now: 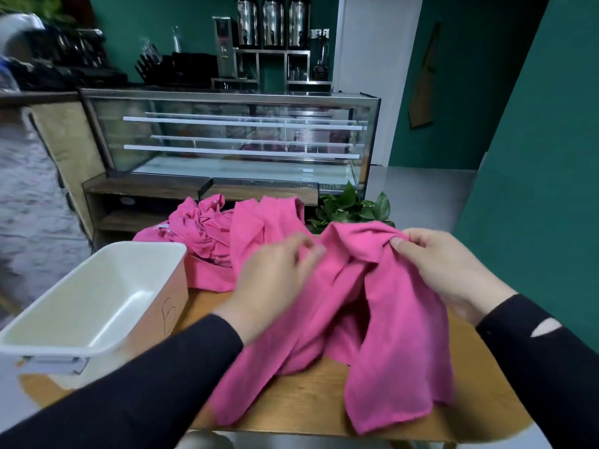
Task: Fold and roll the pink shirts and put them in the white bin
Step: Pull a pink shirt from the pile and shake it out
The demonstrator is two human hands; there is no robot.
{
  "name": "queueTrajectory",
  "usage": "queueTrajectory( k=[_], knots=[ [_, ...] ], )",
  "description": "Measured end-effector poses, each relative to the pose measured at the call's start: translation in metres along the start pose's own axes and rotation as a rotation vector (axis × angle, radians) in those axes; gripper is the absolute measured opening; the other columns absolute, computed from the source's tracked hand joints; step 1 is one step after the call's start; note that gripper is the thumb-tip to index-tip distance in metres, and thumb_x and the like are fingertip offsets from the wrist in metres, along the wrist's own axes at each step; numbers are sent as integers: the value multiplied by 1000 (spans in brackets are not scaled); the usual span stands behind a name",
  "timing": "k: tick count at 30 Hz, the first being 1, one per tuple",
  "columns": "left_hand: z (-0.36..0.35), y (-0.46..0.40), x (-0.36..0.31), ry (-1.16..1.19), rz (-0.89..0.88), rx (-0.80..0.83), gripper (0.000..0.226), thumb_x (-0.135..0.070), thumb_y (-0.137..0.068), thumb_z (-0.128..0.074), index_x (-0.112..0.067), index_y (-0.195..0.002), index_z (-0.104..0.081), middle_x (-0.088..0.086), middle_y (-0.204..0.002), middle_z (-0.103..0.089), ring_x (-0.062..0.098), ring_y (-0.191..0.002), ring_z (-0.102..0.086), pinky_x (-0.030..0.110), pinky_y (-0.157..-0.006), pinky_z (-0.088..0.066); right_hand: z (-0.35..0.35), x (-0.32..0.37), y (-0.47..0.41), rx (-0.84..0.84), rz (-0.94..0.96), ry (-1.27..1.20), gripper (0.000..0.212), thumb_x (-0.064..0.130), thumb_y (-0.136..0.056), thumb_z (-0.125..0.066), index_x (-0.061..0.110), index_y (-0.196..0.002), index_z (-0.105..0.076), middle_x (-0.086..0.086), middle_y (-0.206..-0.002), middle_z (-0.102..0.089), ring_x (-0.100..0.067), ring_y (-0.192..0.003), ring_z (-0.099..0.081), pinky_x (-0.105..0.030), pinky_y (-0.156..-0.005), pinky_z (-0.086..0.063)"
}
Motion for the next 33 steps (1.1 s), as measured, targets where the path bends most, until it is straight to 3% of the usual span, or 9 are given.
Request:
queueTrajectory(
  k=[4, 7, 10, 14, 18, 21, 25, 29, 33],
  knots=[
    [-65, 40, -3, 26, 187, 332, 78, -63, -82, -67, -27, -145, -38, -2, -133, -54, 21, -122, -54, 37, -96, -47, -17, 9, -2, 47, 7, 3, 32, 26, -103, -45, 14, -90, -72, -18, -95, -73, -25, -81, -63, -40, -78, -48],
    [-91, 46, 9, -6, 228, 358, 38, -48, -84, -68, -22, -110, -55, 2, -107, -60, 28, -100, -60, 41, -83, -50, -20, 14, -5, 45, 0, -50, 32, 27, -100, -44, 3, -97, -66, -27, -95, -68, -24, -77, -58, -39, -74, -43],
    [-100, 49, 27, 55, 257, 309, 21, -38, -87, -67, -22, -81, -54, -2, -84, -59, 25, -82, -58, 37, -71, -47, -7, 18, -9, -60, 16, -37, 32, 29, -99, -49, 5, -88, -65, -13, -76, -62, -21, -74, -54, -36, -70, -39],
    [-90, 55, 85, 27, 361, 274, 14, -25, -86, -67, -18, -78, -59, -5, -69, -56, 30, -82, -63, 34, -64, -37, 27, 22, -7, -156, 72, 1, 34, 45, -89, -71, 17, -74, -61, 9, -64, -63, -9, -59, -55, -25, -56, -42],
    [-75, 50, 118, 110, 413, 267, 22, -21, -93, -64, -17, -72, -55, 1, -69, -62, 32, -78, -62, 34, -61, -30, 38, 13, -14, -115, 86, 557, 55, 60, -70, -82, 19, -87, -50, 0, -78, -62, -18, -68, -57, -34, -56, -40],
    [-53, 30, 123, 216, 441, 143, 23, -29, -97, -59, -12, -83, -56, 8, -75, -66, 31, -71, -64, 39, -64, -46, 34, -6, -21, -98, 100, 883, 64, 66, -66, -79, 26, -83, -32, 0, -76, -57, -20, -66, -54, -36, -54, -41],
    [-11, -1, 96, 158, 209, 142, 37, -49, -86, -69, -21, -79, -46, 2, -63, -59, 17, -57, -51, 36, -58, -42, 23, -26, -28, -45, 172, 1128, 62, 56, -71, -75, 30, -100, -27, 5, -84, -52, -24, -72, -56, -36, -56, -41],
    [22, -22, 81, -81, -13, 415, 49, -70, -71, -71, -29, -86, -50, -4, -61, -57, 9, -54, -47, 32, -55, -36, 25, -43, -35, -61, 182, 1174, 49, 30, -80, -65, 24, -117, -33, -5, -94, -55, -34, -77, -62, -41, -66, -51],
    [53, -51, 113, -302, -38, 248, 15, -30, -89, -70, -20, -95, -61, -8, -68, -57, 23, -69, -56, 33, -61, -36, 57, -59, -51, -175, 24, 793, 21, 29, -96, -49, 18, -106, -35, -12, -93, -57, -37, -83, -61, -43, -72, -45]
  ],
)
Point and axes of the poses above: each hand's wrist, its own y-axis away from the middle knuckle, its own z-axis out of the back of the hand, x = y × z, the point moved 5 cm from there along -y, towards the middle knuckle
